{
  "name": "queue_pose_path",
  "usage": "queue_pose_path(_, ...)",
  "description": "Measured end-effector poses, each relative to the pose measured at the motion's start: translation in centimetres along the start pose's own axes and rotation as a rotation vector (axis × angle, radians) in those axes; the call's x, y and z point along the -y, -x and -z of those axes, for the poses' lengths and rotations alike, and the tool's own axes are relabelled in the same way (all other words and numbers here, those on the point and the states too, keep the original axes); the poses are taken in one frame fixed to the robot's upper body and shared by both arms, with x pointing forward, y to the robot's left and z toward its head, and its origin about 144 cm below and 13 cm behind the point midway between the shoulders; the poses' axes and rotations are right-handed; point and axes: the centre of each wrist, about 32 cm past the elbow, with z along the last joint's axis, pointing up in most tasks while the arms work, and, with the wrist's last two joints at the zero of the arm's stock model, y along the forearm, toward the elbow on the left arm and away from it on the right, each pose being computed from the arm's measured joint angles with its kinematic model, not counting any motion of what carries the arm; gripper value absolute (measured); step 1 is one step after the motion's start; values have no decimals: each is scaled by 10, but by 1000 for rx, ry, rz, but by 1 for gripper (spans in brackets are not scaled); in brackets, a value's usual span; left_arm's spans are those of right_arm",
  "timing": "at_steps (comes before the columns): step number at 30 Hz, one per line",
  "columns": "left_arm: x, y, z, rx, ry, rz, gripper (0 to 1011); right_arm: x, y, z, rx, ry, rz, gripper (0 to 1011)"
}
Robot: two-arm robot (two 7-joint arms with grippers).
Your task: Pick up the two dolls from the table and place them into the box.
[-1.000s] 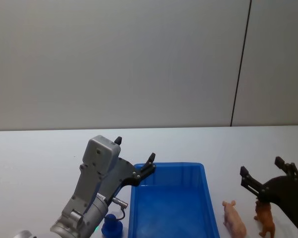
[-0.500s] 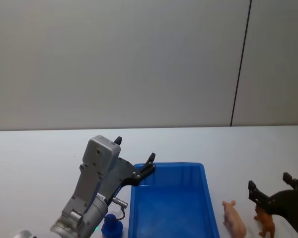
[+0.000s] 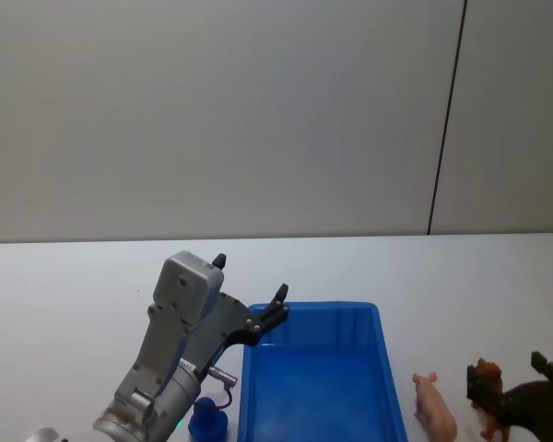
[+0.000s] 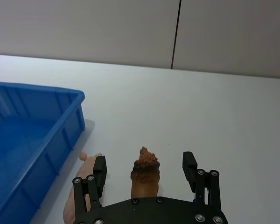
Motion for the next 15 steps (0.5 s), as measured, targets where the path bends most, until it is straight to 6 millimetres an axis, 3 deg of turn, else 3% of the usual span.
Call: queue_pose_path(15, 0, 0, 0, 0, 0, 0, 1002, 1, 6, 18, 2, 86, 12, 1001)
